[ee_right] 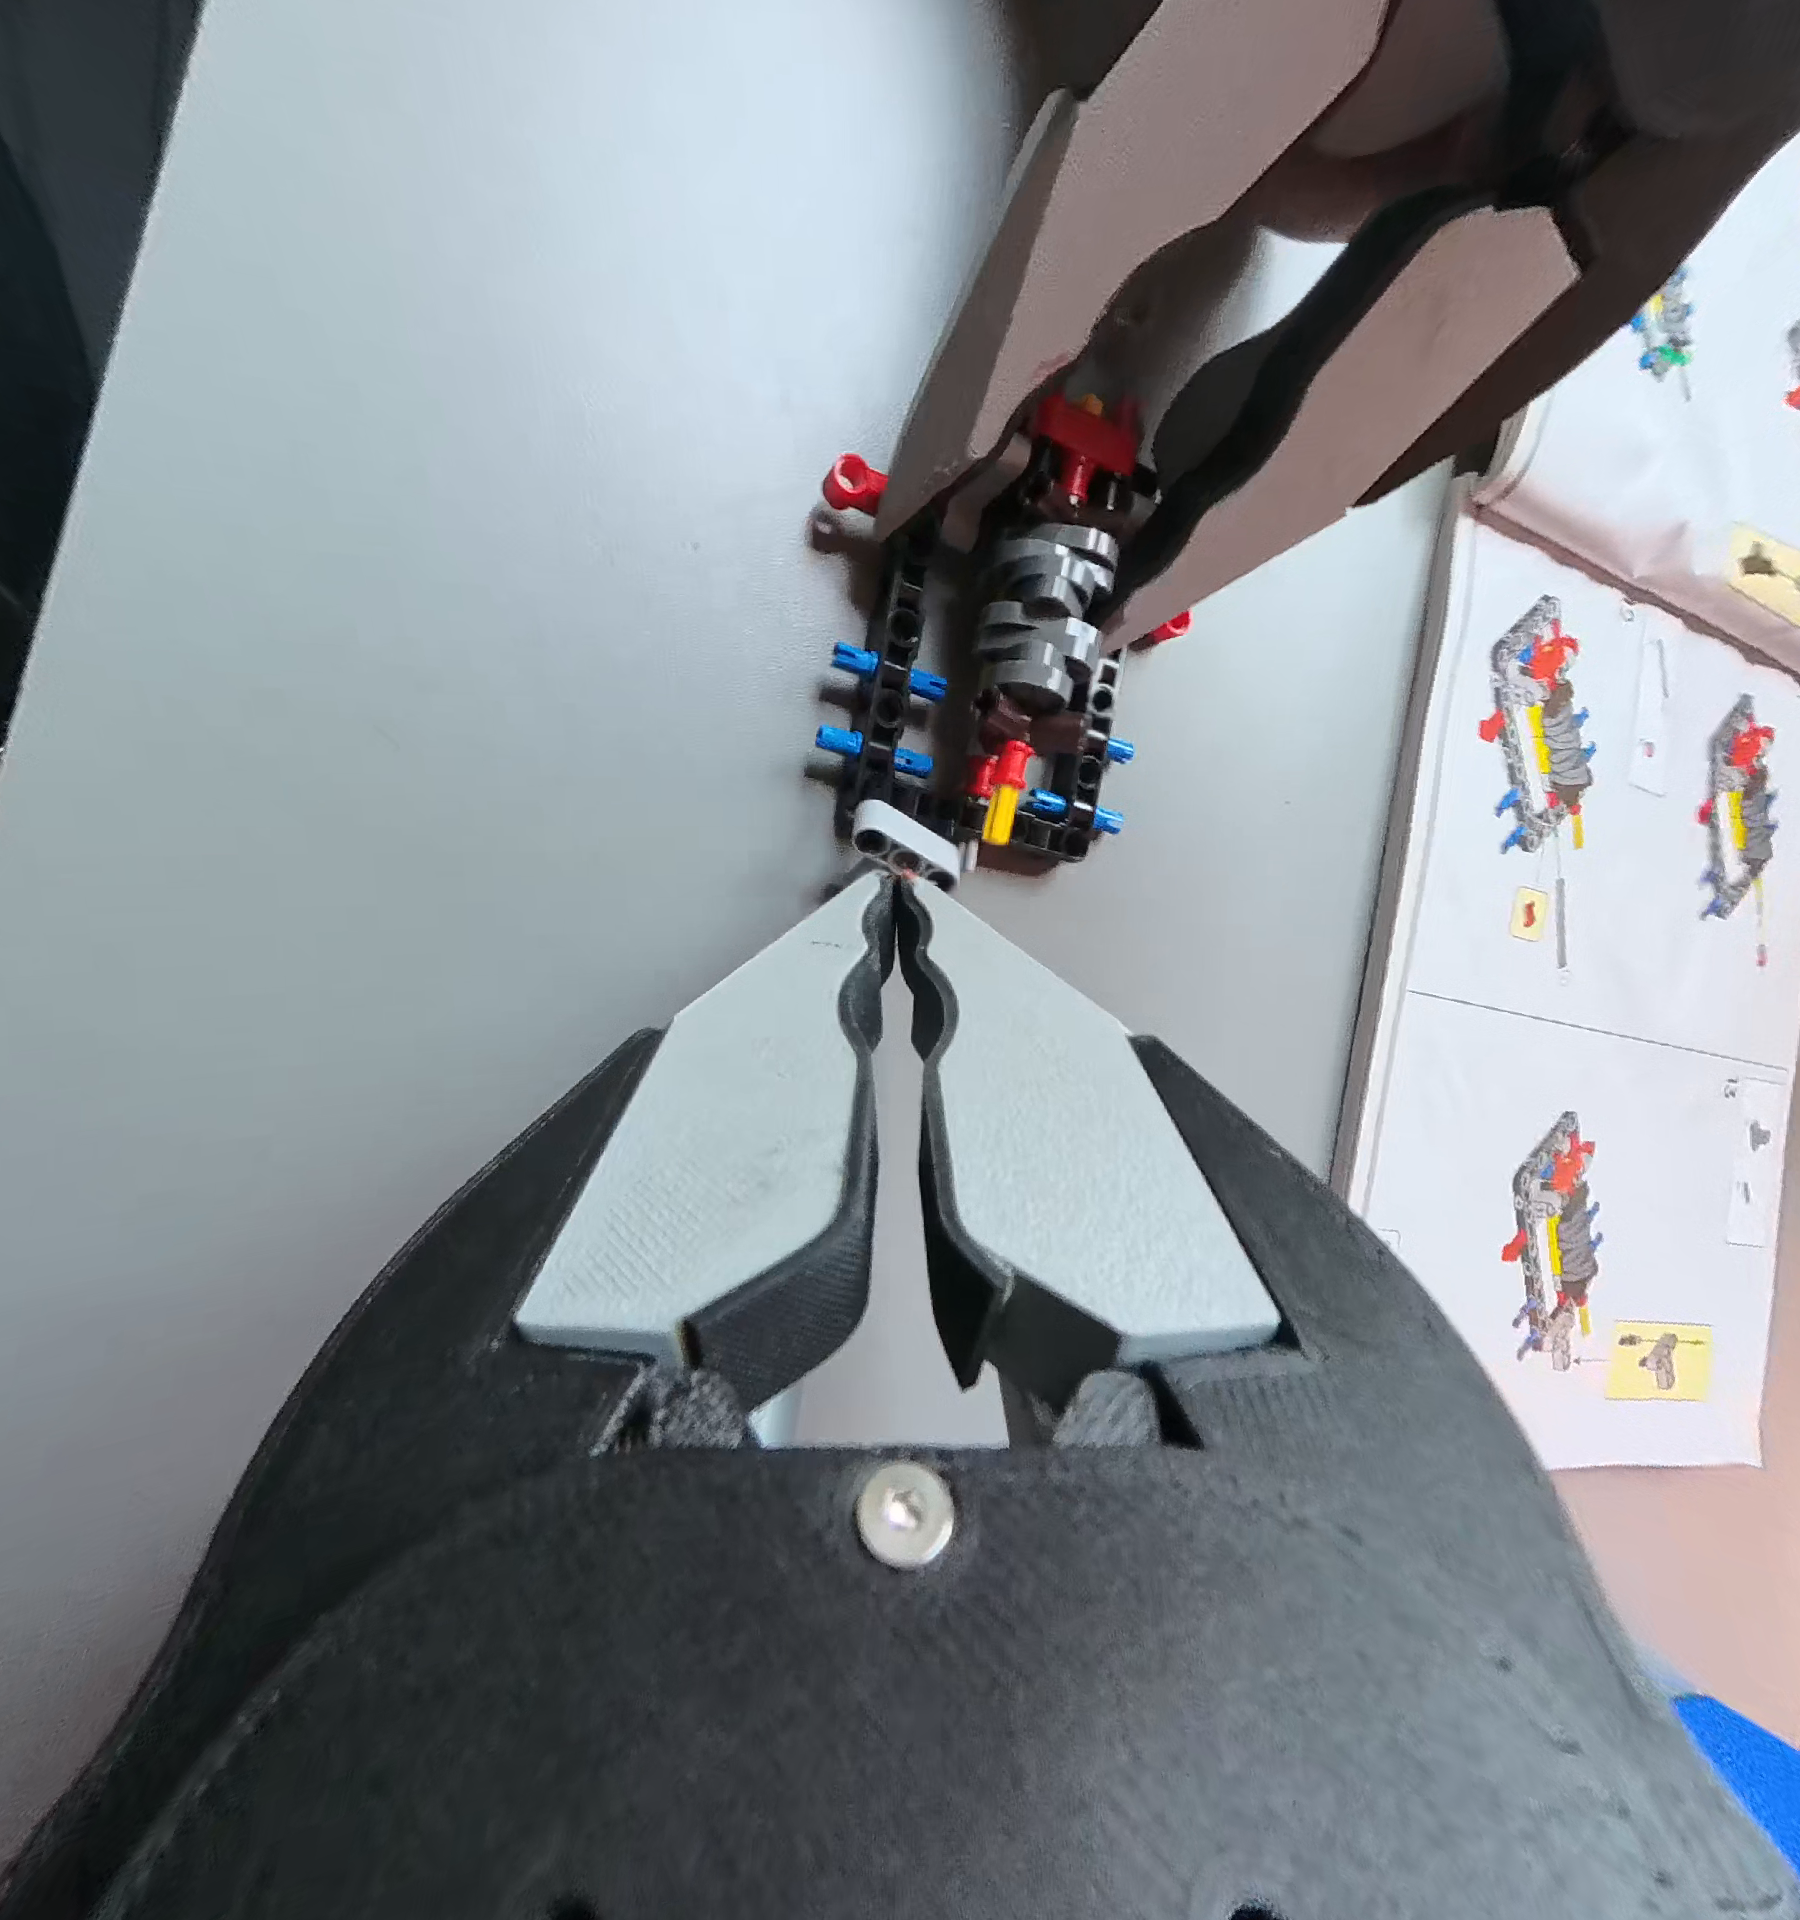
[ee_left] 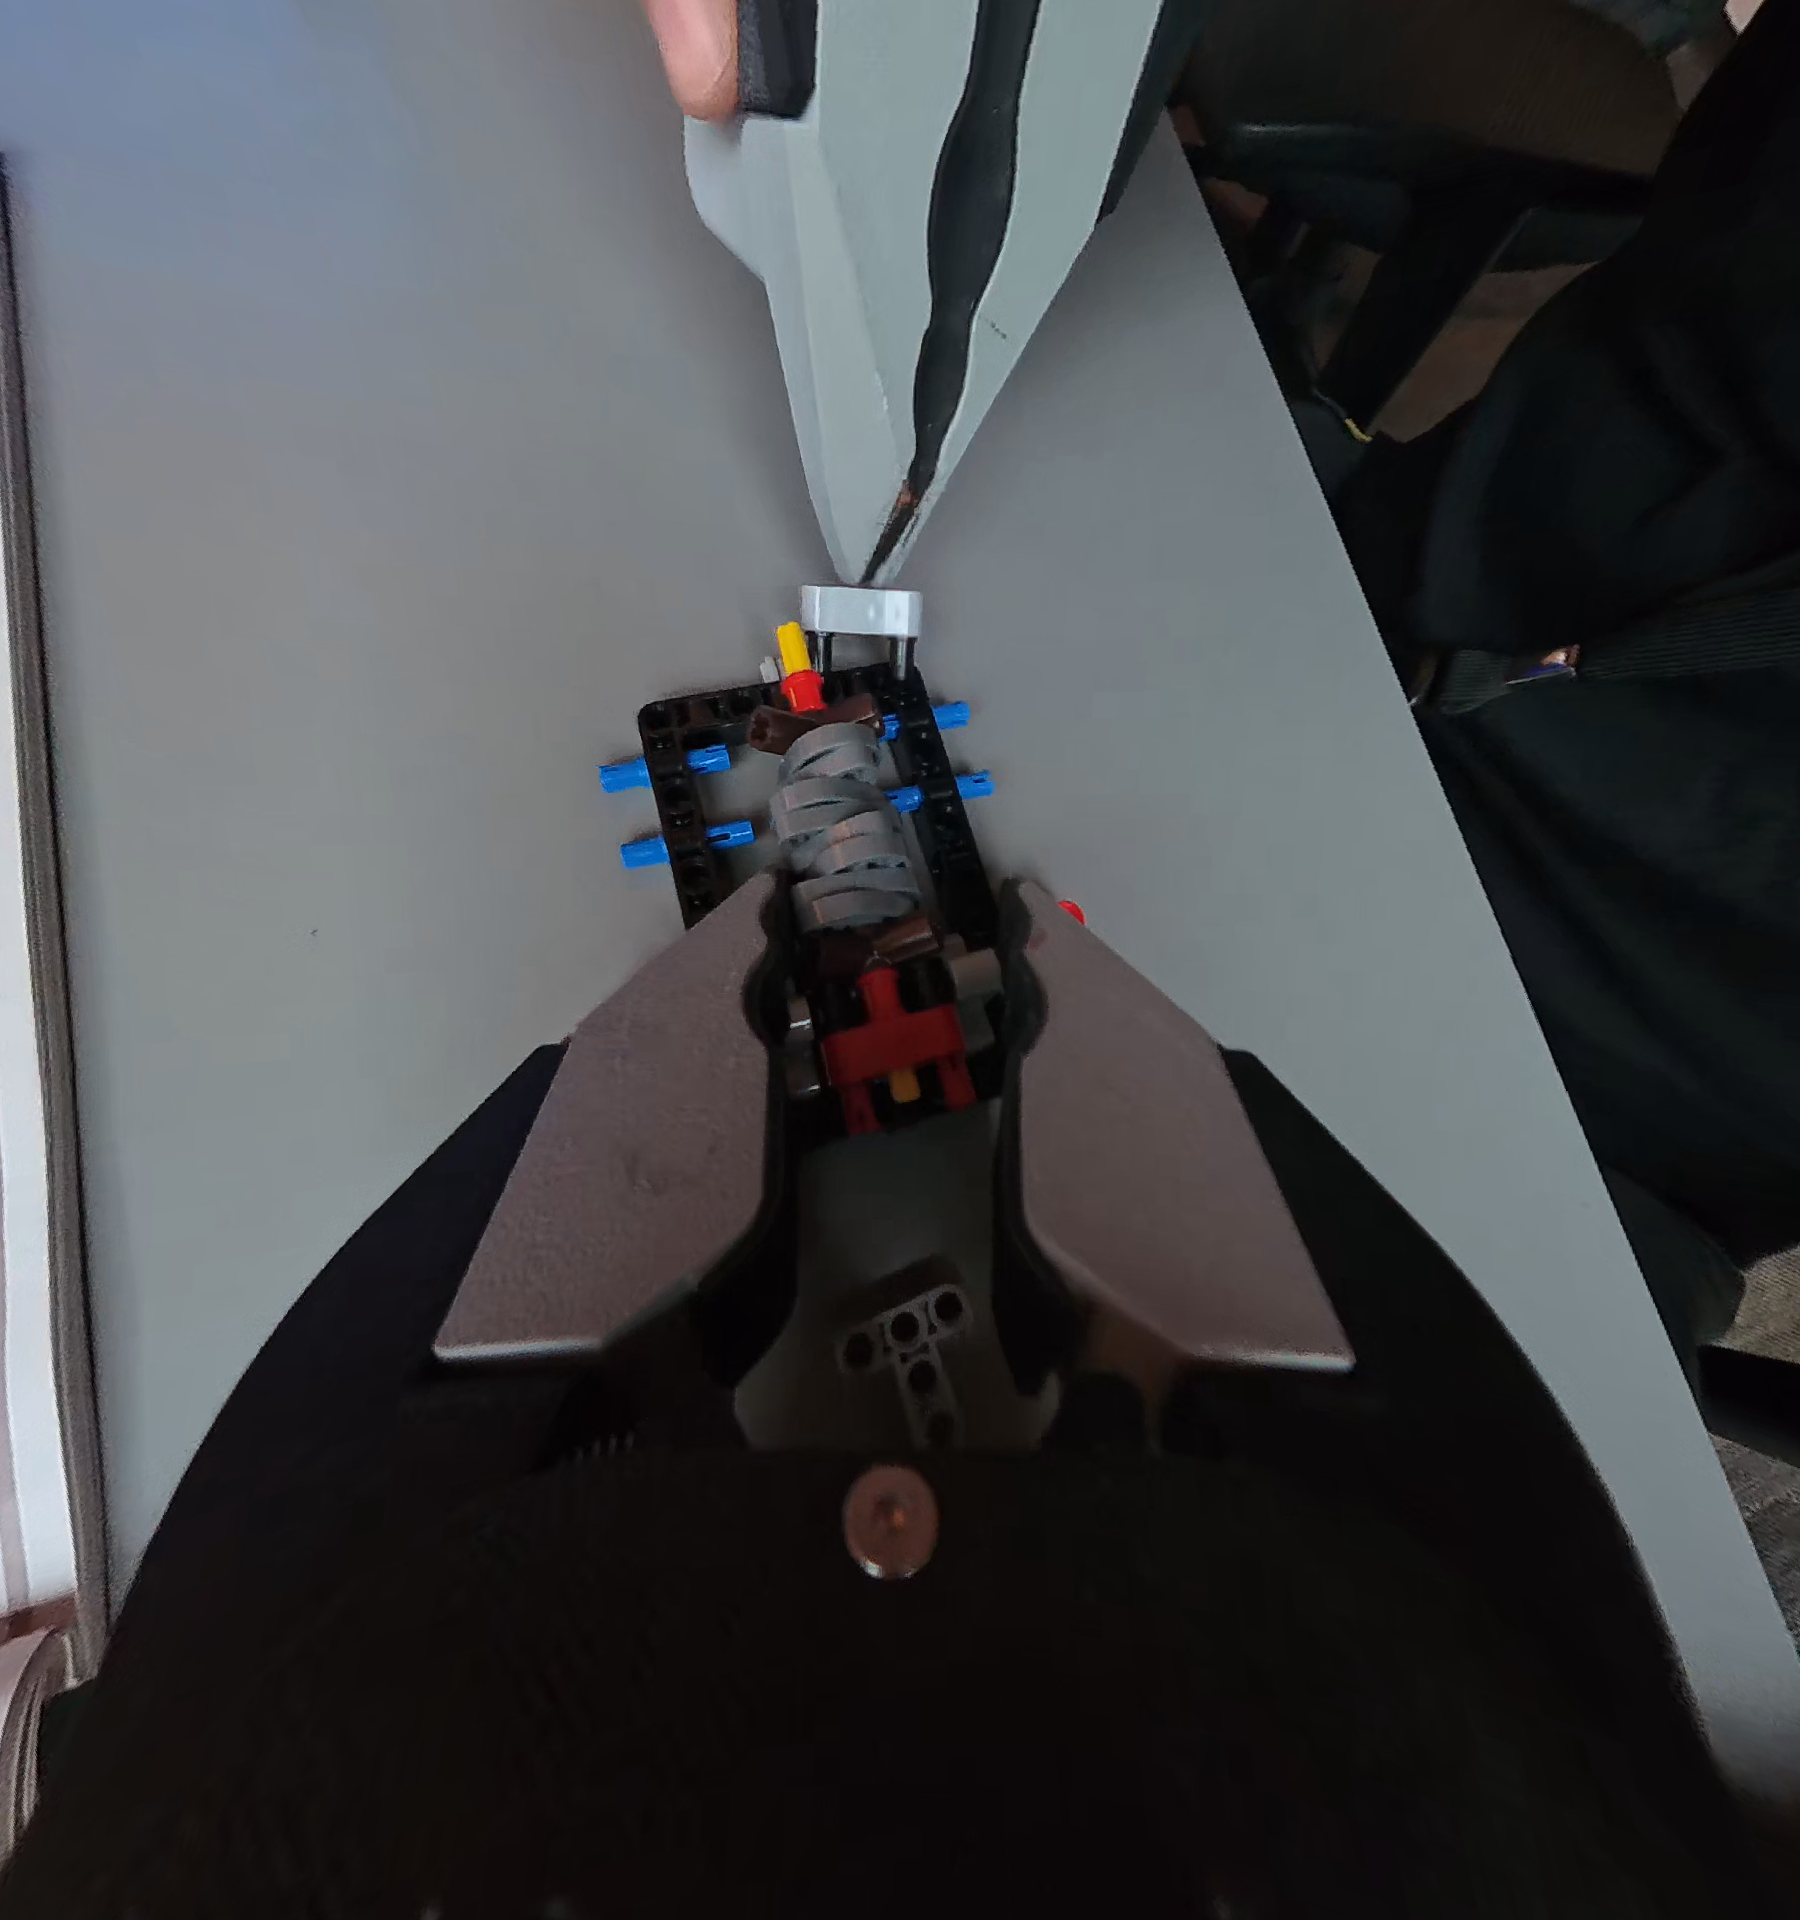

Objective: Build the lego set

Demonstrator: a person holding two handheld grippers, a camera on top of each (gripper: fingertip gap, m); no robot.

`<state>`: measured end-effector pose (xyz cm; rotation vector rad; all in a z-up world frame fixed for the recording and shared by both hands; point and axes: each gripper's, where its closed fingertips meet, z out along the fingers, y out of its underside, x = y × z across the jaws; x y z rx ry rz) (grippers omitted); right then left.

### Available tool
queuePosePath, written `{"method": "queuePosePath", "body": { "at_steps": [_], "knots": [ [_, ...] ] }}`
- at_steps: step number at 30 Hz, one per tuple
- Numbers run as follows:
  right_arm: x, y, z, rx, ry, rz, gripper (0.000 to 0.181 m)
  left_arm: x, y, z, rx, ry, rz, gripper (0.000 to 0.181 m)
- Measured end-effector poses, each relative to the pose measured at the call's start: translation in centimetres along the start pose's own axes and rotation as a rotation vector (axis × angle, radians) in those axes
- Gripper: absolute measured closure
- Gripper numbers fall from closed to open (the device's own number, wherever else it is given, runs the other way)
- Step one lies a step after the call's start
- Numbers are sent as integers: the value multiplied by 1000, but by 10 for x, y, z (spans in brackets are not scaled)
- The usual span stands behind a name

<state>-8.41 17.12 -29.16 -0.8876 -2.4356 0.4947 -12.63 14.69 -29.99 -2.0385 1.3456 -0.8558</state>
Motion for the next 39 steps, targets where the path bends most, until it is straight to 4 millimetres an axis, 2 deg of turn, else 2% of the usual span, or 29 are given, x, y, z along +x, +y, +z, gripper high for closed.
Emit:
{"method": "queuePosePath", "body": {
  "at_steps": [3, 6, 9, 11, 14, 17, 20, 21, 24, 26, 29, 32, 35, 39],
  "knots": [
    [3, -3, -1, 39, 64, 34, 181, 1, 2, -2, -3, 13, 9, 144],
    [5, 2, 1, 55, 122, 156, 181, 1, 2, -2, -3, 16, 4, 144],
    [3, 10, 2, 104, 125, 304, 181, 1, 2, -2, -3, 10, 6, 144],
    [-1, 7, 1, 165, 78, 373, 181, -1, 1, -2, -1, 0, -3, 144],
    [-1, 4, 4, 191, 64, 391, 181, -1, 1, -1, 0, 1, -4, 144],
    [5, 11, 13, 125, 92, 387, 181, -1, 1, -2, 0, 3, -6, 144],
    [7, 15, 10, 118, 96, 400, 163, -1, 1, -2, 1, 3, -7, 144],
    [8, 17, 6, 128, 99, 426, 162, -1, 1, -2, 1, 3, -7, 144],
    [1, 15, -4, 202, 43, 564, 138, -1, 1, -2, 1, 3, -8, 144],
    [-3, 14, -5, 211, 29, 653, 135, -1, 1, -1, 1, 1, -7, 144],
    [1, 13, -4, 198, 106, 660, 147, -2, 0, -1, 2, -4, -10, 144],
    [2, 5, 3, 187, 115, 608, 150, -3, -1, -1, 4, -12, -17, 144],
    [8, 4, 6, 151, 177, 508, 172, -2, -1, 0, 7, -12, -24, 143],
    [11, 4, 0, 118, 237, 420, 175, -1, -1, -1, -3, -30, -11, 137]
  ]
}}
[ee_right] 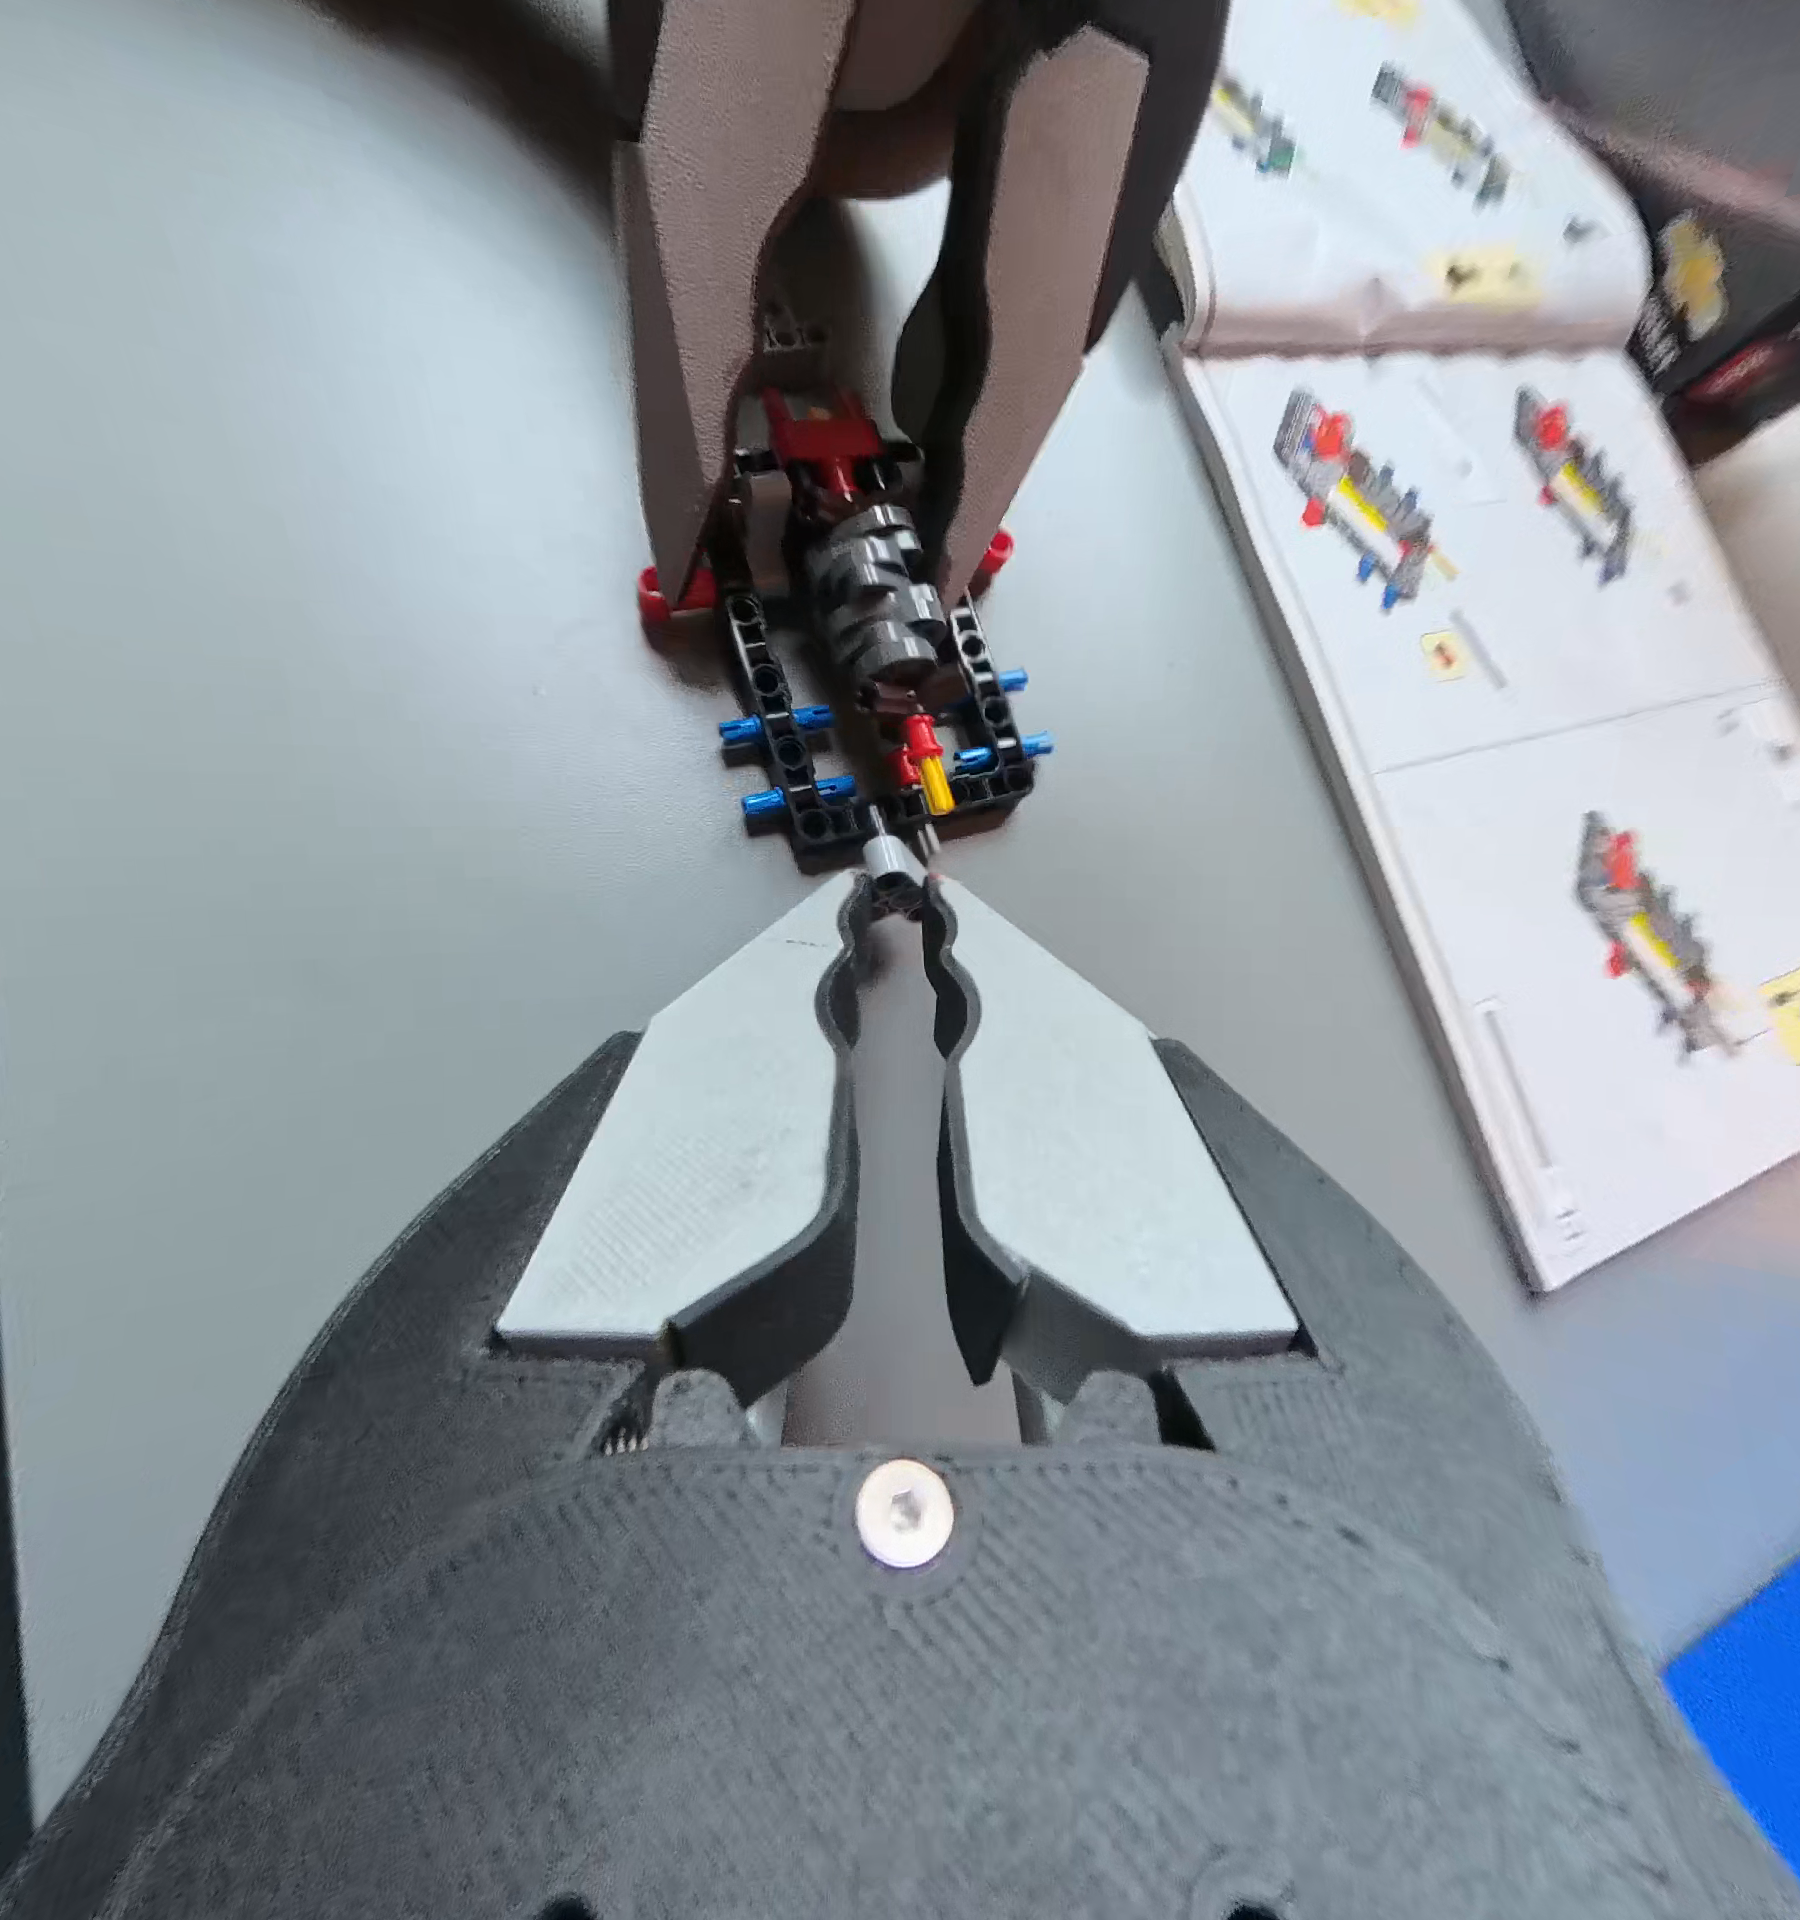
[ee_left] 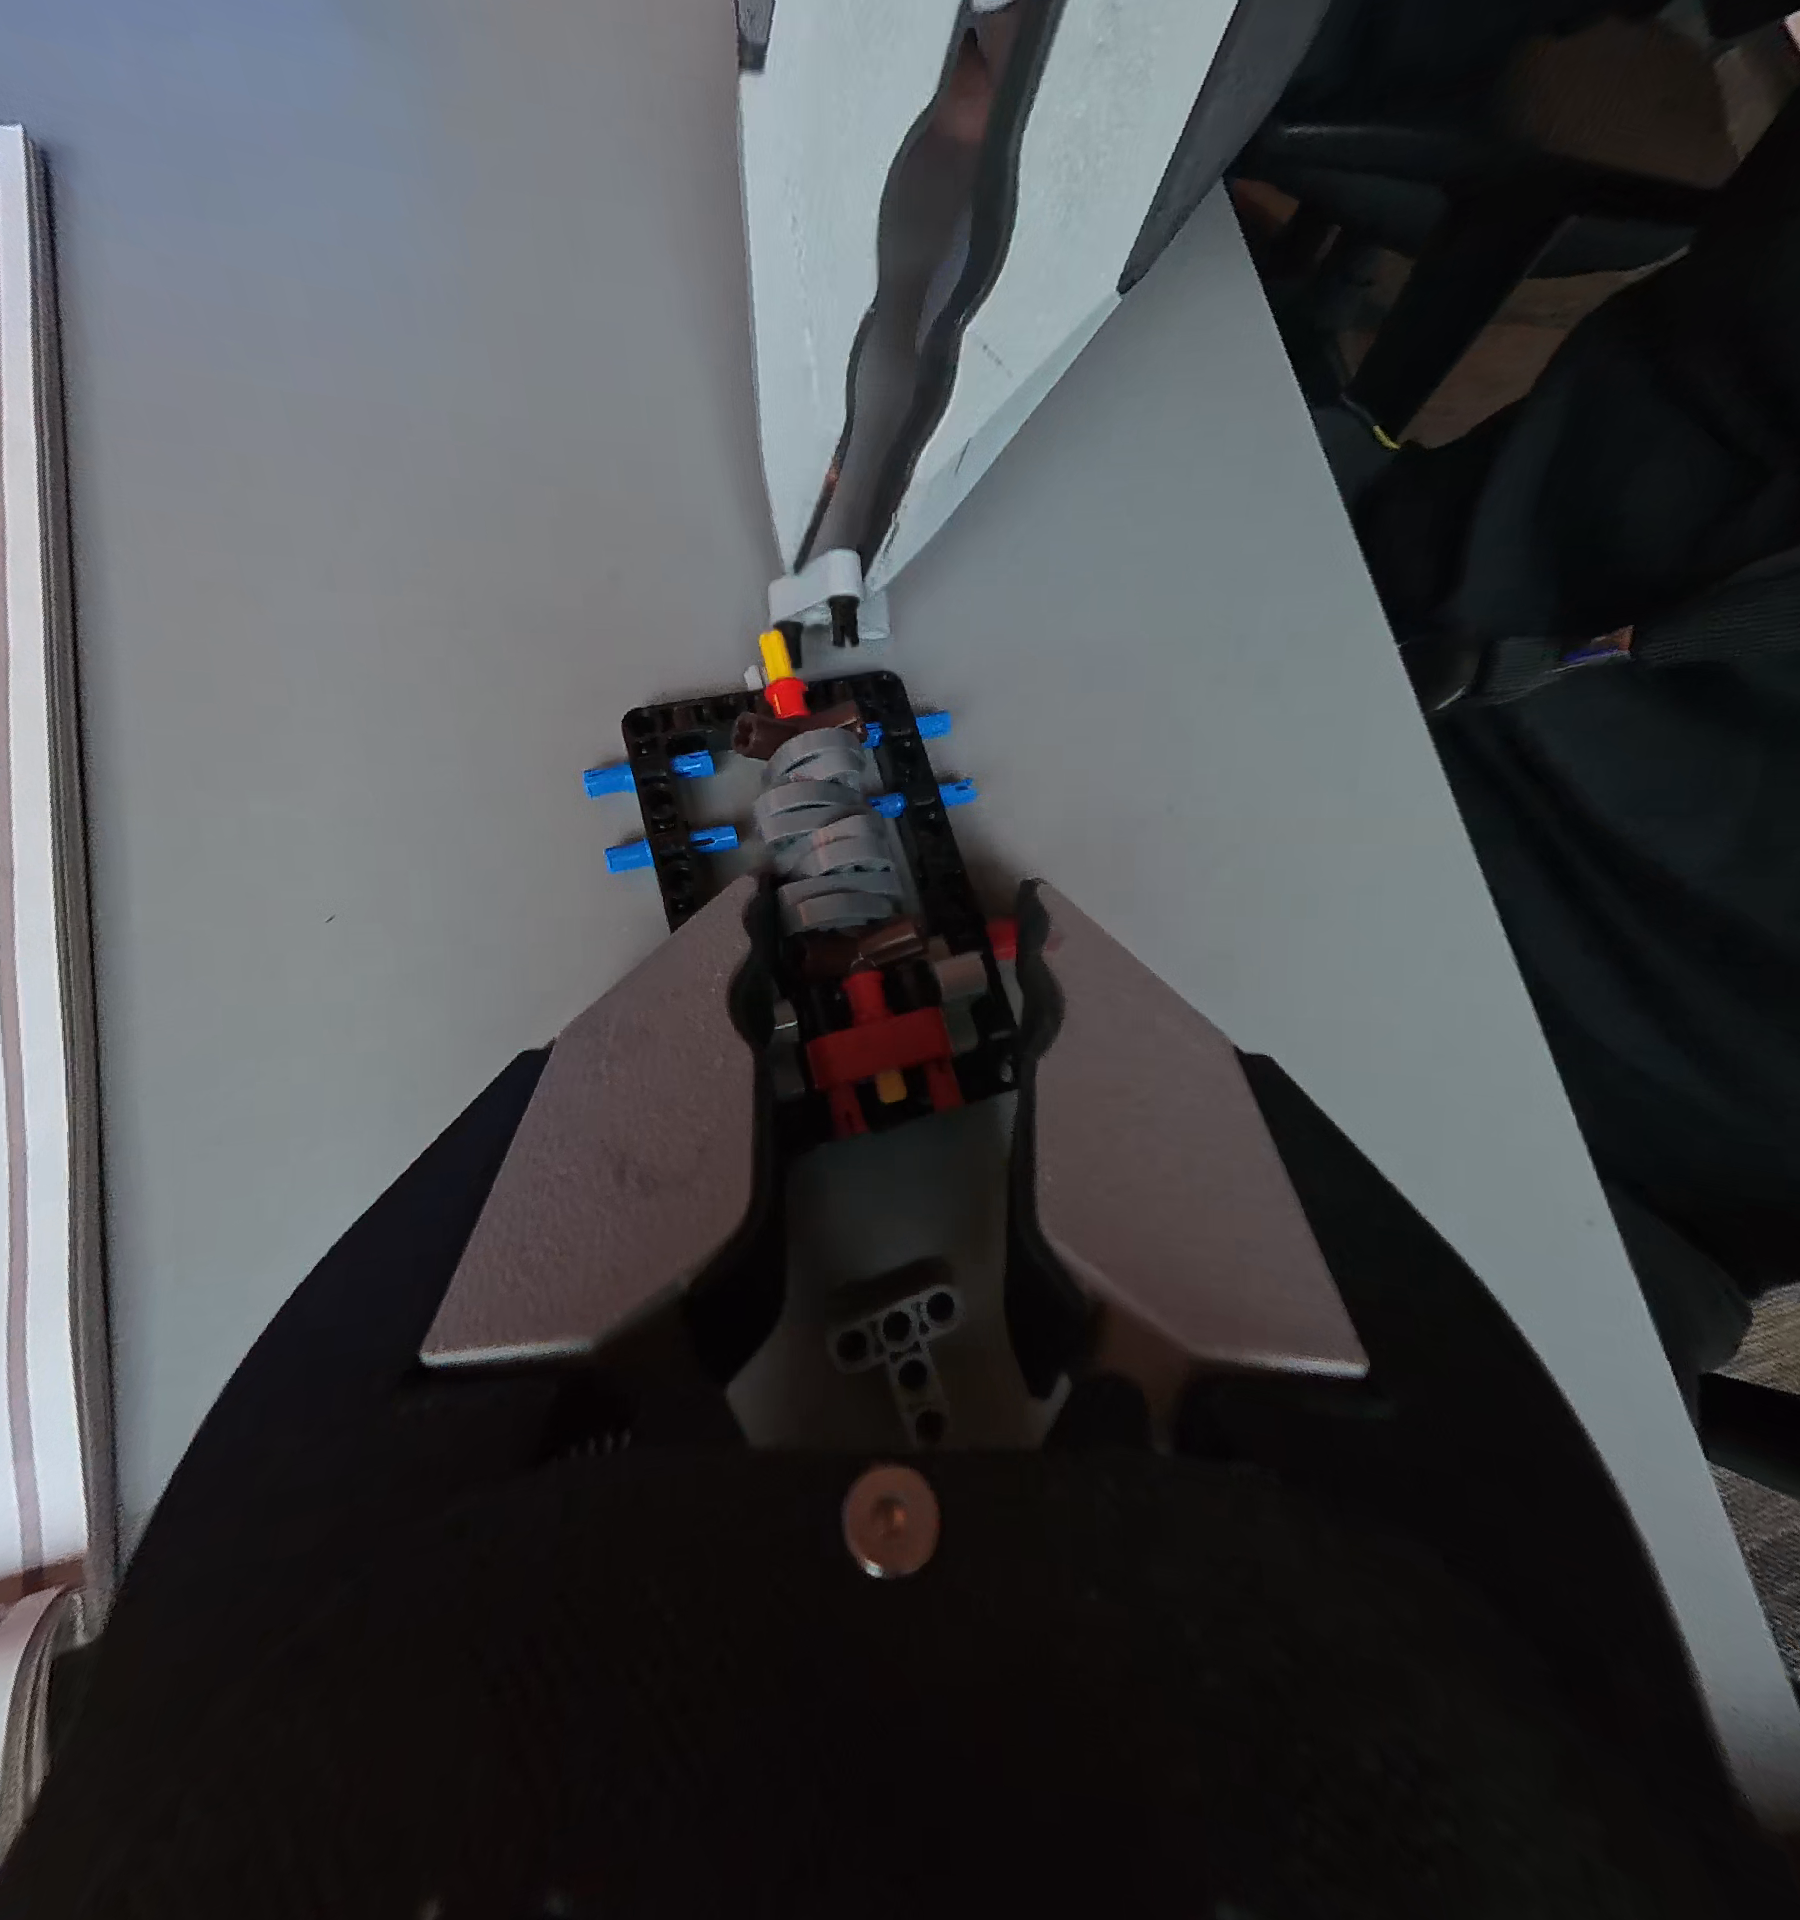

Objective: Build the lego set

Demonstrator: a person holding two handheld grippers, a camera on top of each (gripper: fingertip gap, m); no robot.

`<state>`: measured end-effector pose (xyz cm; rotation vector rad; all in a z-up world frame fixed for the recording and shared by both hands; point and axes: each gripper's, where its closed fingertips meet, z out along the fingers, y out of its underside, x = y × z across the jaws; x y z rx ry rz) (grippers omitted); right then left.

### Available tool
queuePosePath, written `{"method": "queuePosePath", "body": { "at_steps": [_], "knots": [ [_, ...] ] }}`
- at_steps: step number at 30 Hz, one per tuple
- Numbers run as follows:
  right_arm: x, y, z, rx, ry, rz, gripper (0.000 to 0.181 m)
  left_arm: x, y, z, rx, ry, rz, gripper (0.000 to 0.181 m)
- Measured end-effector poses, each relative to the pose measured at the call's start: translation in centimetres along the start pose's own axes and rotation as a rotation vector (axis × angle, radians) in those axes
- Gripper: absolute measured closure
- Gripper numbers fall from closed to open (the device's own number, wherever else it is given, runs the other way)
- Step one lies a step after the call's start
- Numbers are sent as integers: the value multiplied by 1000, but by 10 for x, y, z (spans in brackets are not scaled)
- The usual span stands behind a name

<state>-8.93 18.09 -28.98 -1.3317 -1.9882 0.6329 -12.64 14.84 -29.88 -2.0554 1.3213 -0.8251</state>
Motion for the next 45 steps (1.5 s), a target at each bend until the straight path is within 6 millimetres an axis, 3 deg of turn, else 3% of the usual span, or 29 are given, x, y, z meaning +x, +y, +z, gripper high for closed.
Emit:
{"method": "queuePosePath", "body": {
  "at_steps": [5, 9, 13, 19, 21, 28, 32, 36, 38, 40, 45],
  "knots": [
    [3, -7, -16, 25, 128, -233, 176, -6, -8, -13, 18, -82, 6, 129],
    [5, -29, -35, 21, 306, -514, 176, -2, -46, -24, 139, -138, -25, 129],
    [0, -42, -42, -2, 369, -680, 176, 5, -67, -8, 163, -128, -29, 121],
    [-13, -47, -40, 10, 356, -775, 176, 20, -72, 11, 161, -51, 12, 141],
    [-18, -48, -39, 27, 331, -773, 176, 25, -73, 12, 169, -22, 34, 156],
    [-10, -48, -32, 93, 331, -663, 176, 15, -67, 9, 185, -49, 10, 158],
    [4, -49, -42, 230, 260, -375, 173, 0, -69, 1, 226, -142, 21, 159],
    [11, -46, -51, 404, -66, 25, 167, -4, -85, -10, 340, -235, 131, 159],
    [11, -50, -57, 478, -211, 133, 163, -2, -95, -13, 396, -269, 180, 159],
    [12, -53, -60, 517, -243, 154, 159, 1, -101, -14, 423, -291, 225, 159],
    [6, -55, -53, 492, -148, -2, 160, 0, -104, -7, 431, -311, 242, 159]
  ]
}}
